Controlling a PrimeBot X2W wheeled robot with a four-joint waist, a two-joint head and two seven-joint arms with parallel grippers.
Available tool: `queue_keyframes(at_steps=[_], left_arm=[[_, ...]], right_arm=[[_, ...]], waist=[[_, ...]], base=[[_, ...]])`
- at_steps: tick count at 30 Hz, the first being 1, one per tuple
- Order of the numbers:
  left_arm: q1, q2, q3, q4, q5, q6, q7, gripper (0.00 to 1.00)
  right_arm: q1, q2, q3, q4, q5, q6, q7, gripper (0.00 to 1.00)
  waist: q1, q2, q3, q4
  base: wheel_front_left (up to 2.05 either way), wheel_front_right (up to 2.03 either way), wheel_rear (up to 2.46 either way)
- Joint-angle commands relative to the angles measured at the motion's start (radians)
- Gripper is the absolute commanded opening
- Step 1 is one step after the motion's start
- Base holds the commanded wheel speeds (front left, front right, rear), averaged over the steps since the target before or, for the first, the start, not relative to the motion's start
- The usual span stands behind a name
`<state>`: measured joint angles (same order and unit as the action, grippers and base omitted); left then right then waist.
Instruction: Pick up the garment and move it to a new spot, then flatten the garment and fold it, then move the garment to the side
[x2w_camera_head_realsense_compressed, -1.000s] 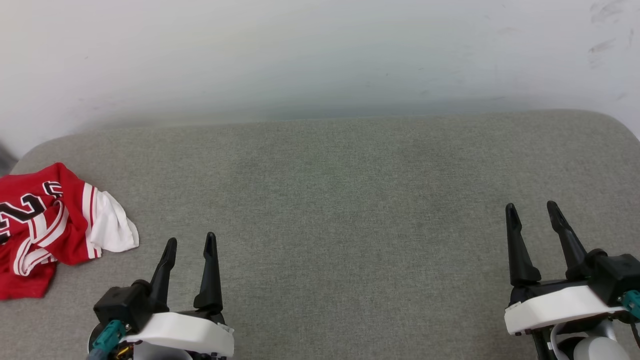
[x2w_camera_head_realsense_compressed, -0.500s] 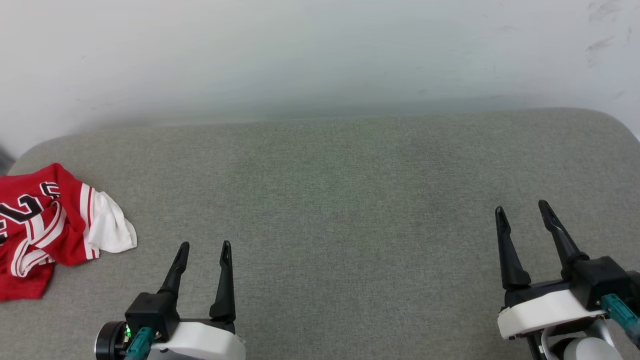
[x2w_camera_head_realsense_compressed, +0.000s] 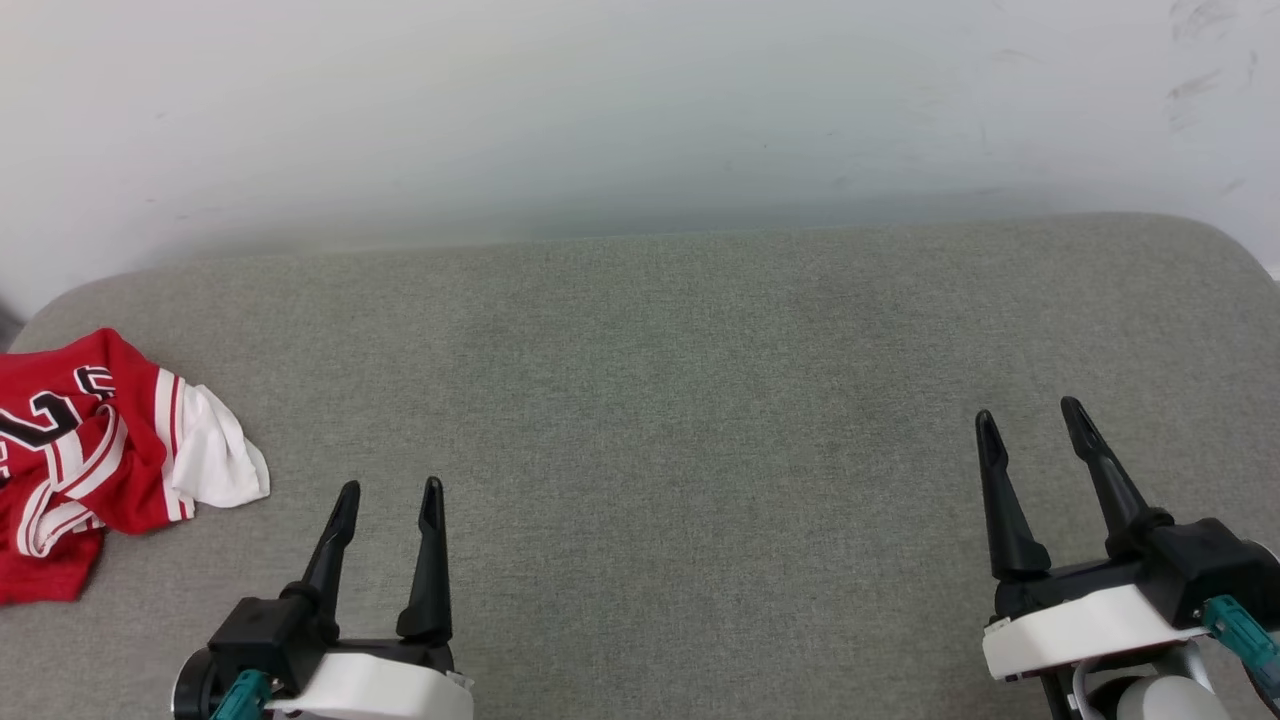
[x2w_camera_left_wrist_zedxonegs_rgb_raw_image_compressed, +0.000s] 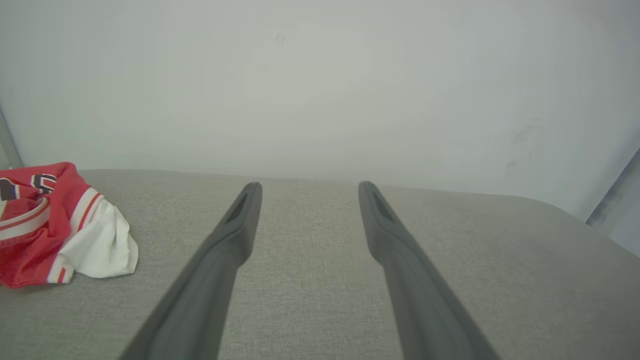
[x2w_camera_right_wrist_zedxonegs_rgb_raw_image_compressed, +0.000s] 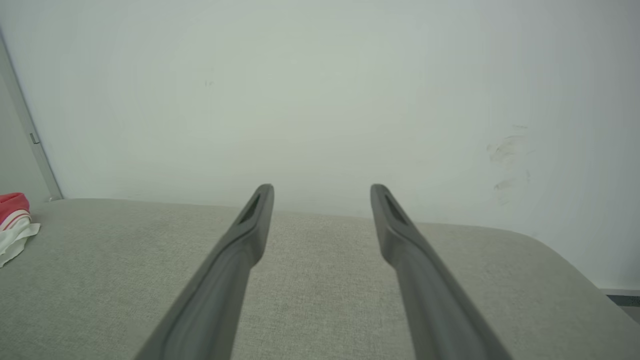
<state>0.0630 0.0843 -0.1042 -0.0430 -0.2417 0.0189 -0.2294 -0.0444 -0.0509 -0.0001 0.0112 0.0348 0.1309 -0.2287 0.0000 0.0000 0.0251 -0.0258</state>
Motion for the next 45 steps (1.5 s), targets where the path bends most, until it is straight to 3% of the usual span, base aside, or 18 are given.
queue_keyframes(at_steps=[1,4,10,25,45], left_arm=[[0.011,-0.007,0.017,-0.007,0.006,-0.013,-0.008,1.0],[0.016,-0.027,0.074,0.003,0.018,-0.062,-0.017,1.0],[0.027,-0.034,0.076,0.039,0.055,-0.097,-0.029,1.0],[0.02,-0.034,0.069,0.068,0.066,-0.099,-0.036,1.0],[0.049,-0.034,0.126,0.066,0.102,-0.114,-0.036,1.0]], right_arm=[[0.008,0.001,0.002,-0.002,0.017,0.0,-0.01,1.0],[0.012,0.001,0.019,0.013,0.073,0.0,-0.019,1.0],[0.013,0.001,0.019,0.032,0.057,0.0,-0.03,1.0],[0.026,0.001,0.028,0.034,0.037,0.0,-0.037,1.0],[0.048,0.001,0.098,0.04,0.051,0.0,-0.037,1.0]], waist=[[0.0,0.0,0.0,0.0],[0.0,0.0,-0.001,-0.002],[0.0,0.0,-0.002,-0.004],[0.0,0.0,-0.006,0.028],[0.0,0.0,-0.025,0.32]], base=[[0.0,0.0,0.0],[0.0,0.0,0.0],[0.0,0.0,0.0],[0.0,0.0,0.0],[0.0,0.0,0.0]])
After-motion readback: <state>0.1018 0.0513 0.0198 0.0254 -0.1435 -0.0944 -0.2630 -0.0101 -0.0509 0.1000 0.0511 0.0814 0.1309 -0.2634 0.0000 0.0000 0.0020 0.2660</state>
